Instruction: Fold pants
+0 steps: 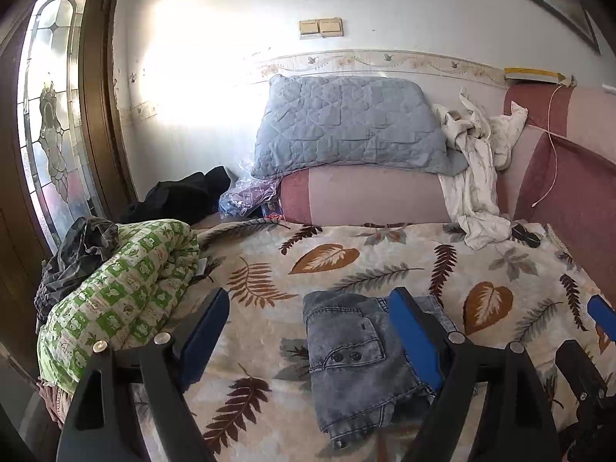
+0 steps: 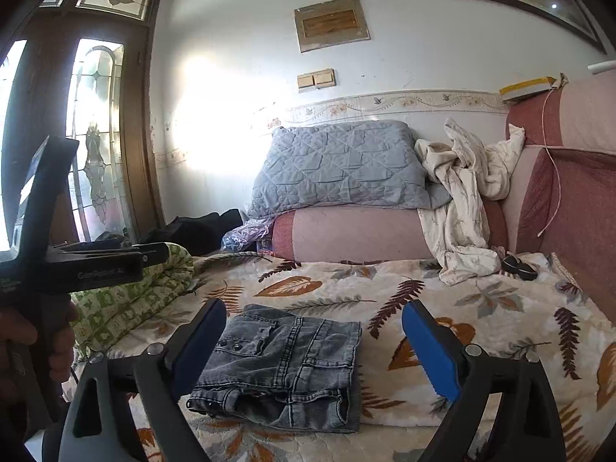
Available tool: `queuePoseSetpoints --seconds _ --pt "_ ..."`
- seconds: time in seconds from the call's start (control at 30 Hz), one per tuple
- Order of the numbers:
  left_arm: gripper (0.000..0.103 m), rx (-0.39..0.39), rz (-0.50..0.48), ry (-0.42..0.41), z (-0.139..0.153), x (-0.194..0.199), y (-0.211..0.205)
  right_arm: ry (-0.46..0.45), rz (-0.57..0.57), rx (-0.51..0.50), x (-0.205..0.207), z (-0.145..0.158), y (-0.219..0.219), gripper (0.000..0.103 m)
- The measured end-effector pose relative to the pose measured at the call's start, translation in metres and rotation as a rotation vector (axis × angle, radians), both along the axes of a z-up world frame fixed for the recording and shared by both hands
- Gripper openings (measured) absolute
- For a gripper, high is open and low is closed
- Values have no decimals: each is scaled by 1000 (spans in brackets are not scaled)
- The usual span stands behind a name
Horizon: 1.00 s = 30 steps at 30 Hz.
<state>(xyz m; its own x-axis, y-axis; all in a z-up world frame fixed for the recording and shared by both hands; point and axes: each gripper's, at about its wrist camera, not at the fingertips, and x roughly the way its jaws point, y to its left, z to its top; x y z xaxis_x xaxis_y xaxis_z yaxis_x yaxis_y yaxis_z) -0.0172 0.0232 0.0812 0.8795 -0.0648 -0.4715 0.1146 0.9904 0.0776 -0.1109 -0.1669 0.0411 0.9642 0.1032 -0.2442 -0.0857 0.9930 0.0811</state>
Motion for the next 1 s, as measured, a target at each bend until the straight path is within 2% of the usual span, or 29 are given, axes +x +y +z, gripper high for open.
queuePoseSetpoints --seconds 0.3,0.5,0.8,1.0 --pt "85 2 19 -30 -5 -12 12 -10 -20 -44 -10 -4 18 102" --pt "86 2 32 6 -23 -15 23 7 -15 -48 -7 -10 23 102" --pt "86 -51 61 63 -47 -4 42 57 -9 -88 6 -25 32 102" --pt "86 -74 46 89 -58 4 50 116 -14 -56 23 -37 30 102"
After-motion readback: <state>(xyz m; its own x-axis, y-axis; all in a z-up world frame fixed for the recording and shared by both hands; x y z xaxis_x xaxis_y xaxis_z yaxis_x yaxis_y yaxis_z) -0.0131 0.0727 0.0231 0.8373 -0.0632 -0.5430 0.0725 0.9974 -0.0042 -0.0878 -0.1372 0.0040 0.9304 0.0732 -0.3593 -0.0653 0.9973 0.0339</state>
